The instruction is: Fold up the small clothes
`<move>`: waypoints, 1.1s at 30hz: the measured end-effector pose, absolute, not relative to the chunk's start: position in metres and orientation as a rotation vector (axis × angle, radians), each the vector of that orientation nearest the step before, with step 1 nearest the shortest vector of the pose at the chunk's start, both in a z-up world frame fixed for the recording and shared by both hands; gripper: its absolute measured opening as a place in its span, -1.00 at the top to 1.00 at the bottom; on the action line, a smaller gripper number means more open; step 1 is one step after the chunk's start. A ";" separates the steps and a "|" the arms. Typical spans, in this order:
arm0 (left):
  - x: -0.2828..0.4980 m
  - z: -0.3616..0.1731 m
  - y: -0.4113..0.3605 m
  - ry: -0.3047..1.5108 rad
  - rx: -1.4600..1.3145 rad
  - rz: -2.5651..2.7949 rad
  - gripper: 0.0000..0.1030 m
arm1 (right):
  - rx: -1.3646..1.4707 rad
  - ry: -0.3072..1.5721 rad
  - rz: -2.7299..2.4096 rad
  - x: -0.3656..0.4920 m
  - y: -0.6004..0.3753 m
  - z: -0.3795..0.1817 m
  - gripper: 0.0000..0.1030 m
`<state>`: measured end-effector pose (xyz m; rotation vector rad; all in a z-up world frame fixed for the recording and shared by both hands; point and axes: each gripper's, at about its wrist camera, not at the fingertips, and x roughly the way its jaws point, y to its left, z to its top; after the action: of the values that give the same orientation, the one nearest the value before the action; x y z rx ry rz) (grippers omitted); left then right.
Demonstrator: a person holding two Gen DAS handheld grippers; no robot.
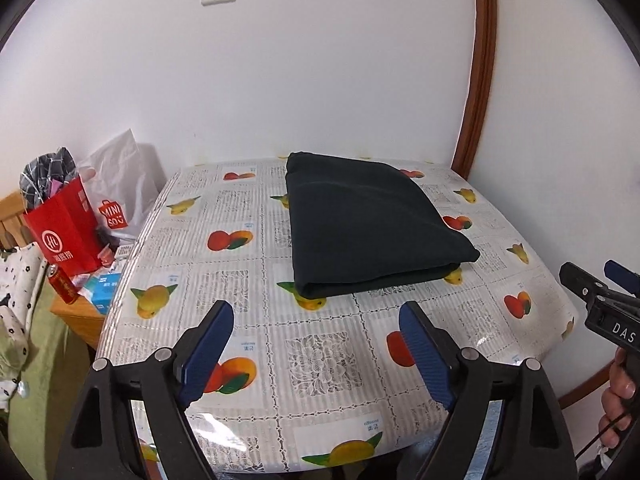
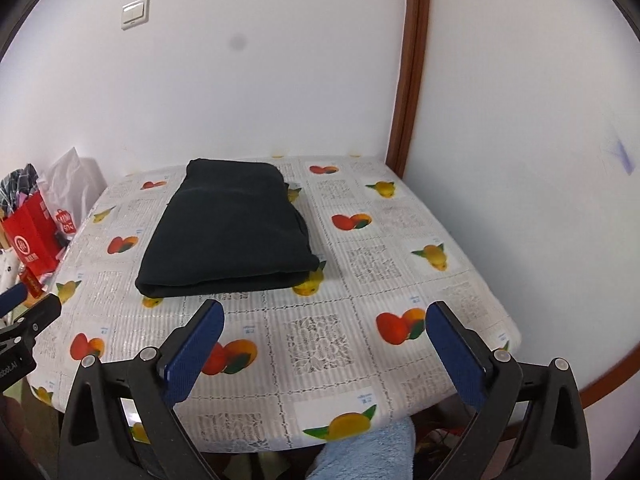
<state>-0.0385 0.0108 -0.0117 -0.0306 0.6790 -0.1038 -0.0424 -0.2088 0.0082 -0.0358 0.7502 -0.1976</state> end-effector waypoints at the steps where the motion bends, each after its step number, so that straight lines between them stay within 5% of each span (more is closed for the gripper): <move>1: -0.039 -0.011 0.011 0.677 -0.032 -0.101 -0.64 | -0.036 0.750 -0.195 -0.043 -0.208 0.008 -0.93; 33: -0.035 -0.016 0.003 0.692 -0.020 -0.101 -0.65 | -0.032 0.771 -0.241 -0.046 -0.212 0.005 -0.93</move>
<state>-0.0353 0.0028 -0.0161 -0.0201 0.6921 -0.1009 -0.0459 -0.2121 0.0047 -0.0324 0.7706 -0.2415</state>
